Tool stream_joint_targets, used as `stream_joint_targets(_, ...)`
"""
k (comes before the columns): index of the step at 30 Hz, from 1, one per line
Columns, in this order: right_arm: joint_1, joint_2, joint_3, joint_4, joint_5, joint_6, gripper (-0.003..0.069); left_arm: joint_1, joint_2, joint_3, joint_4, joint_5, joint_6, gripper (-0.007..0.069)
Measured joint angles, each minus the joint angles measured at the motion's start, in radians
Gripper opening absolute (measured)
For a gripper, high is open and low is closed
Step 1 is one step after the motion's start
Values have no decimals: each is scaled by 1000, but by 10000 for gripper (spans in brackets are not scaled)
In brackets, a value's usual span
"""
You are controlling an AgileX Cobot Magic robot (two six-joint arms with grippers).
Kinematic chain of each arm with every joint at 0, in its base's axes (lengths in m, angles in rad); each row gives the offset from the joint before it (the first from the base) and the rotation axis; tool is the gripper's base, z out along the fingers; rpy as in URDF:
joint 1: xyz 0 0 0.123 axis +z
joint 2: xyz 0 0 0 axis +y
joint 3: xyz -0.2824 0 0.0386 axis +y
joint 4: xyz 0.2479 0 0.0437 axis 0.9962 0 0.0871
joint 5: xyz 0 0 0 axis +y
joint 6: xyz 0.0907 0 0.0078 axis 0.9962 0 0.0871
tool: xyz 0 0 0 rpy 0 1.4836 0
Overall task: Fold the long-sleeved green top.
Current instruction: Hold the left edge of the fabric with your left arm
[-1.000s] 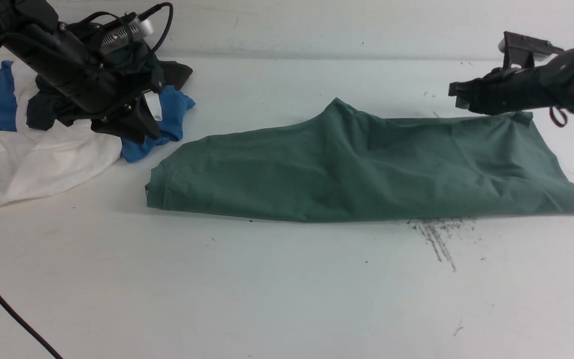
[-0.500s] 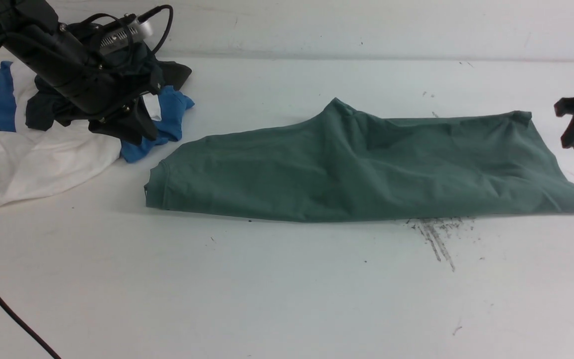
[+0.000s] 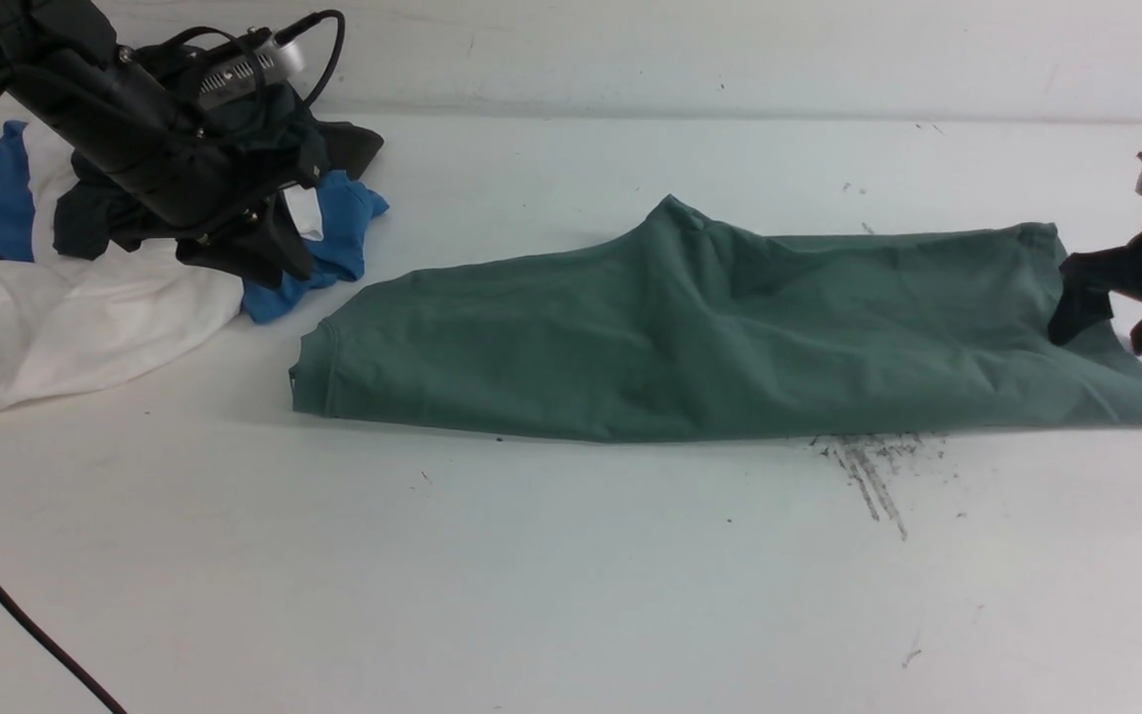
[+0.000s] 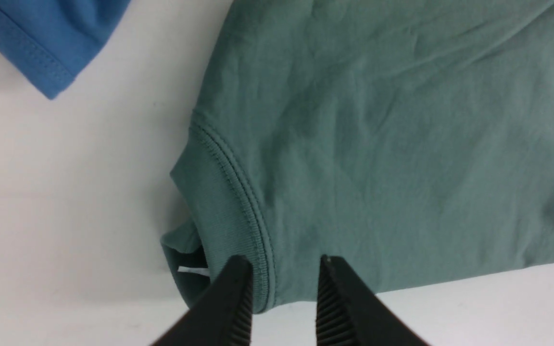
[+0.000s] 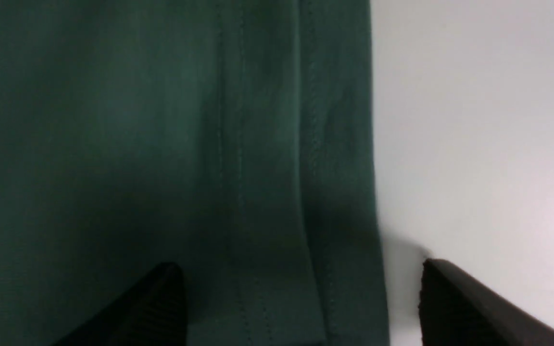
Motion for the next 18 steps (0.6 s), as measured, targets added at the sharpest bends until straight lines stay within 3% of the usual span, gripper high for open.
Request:
stream_joint_targets(3,8,1,-1,-24,0,19,474,0,0,0,0,0,0,185)
stream_joint_targets(4,11,1,-1,-43,1,24,375,0,0,0,0,0,0,185)
stream_joint_targets(5,12,1,-1,-46,1,25,342,0,0,0,0,0,0,185)
stream_joint_targets(6,15,0,-1,-60,2,27,218,0,0,0,0,-1,0,185)
stream_joint_targets(9,23,-16,10,-96,11,61,39,0,-2,0,10,0,-4,185)
stream_joint_targets(12,23,-44,43,-145,13,90,25,-2,-17,13,23,-2,-15,185)
stream_joint_targets(18,18,-221,346,-296,15,147,23,-46,-199,293,94,-1,-25,185)
